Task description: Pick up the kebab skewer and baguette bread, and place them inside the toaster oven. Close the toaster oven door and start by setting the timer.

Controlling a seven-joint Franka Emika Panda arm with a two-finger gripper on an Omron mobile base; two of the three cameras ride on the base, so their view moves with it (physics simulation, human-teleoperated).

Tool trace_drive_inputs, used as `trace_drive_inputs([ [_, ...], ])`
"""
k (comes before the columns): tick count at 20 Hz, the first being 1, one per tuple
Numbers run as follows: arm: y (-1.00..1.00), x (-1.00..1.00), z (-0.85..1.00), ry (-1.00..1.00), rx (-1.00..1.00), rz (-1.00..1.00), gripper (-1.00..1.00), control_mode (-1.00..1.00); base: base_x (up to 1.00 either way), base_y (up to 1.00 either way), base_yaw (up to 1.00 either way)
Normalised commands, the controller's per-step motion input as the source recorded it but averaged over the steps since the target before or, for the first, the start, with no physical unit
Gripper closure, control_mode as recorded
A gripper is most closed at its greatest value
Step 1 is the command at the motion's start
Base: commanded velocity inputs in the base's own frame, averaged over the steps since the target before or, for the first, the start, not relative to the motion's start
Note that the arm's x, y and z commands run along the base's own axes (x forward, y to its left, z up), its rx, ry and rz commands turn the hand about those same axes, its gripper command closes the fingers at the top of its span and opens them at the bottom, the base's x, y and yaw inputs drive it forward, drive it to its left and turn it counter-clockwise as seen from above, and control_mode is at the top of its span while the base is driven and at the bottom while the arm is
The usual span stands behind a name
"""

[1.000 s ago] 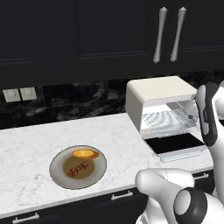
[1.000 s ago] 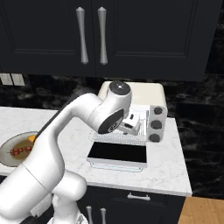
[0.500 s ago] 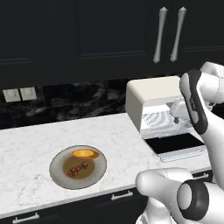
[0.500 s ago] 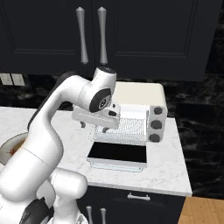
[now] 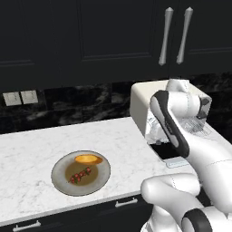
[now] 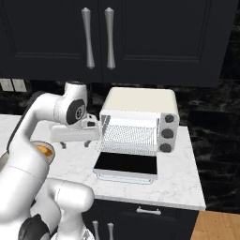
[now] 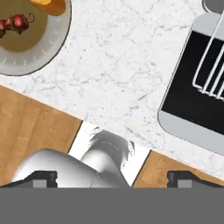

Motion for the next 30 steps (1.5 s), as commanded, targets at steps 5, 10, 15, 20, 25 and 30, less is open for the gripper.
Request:
trace_drive_inputs([
  [5,0.40,0.11,-0.45,0.00,-0.02,0.09,-1.00,-1.00,0.00,0.00,0.00],
  [10,0.52,0.22,-0.16,0.00,0.00,0.08,-1.00,-1.00,0.00,0.00,0.00],
  [15,0.54,0.09,-0.02,0.00,0.00,0.23,-1.00,-1.00,0.00,0.00,0.00],
  [20,0.50,0.09,-0.19,0.00,-0.01,0.19,-1.00,-1.00,0.00,0.00,0.00],
  [25,0.51,0.28,-0.21,0.00,-0.01,0.08,-1.00,-1.00,0.00,0.00,0.00],
  [30,0.54,0.37,-0.14,-0.02,-0.04,0.11,-1.00,-1.00,0.00,0.00,0.00],
])
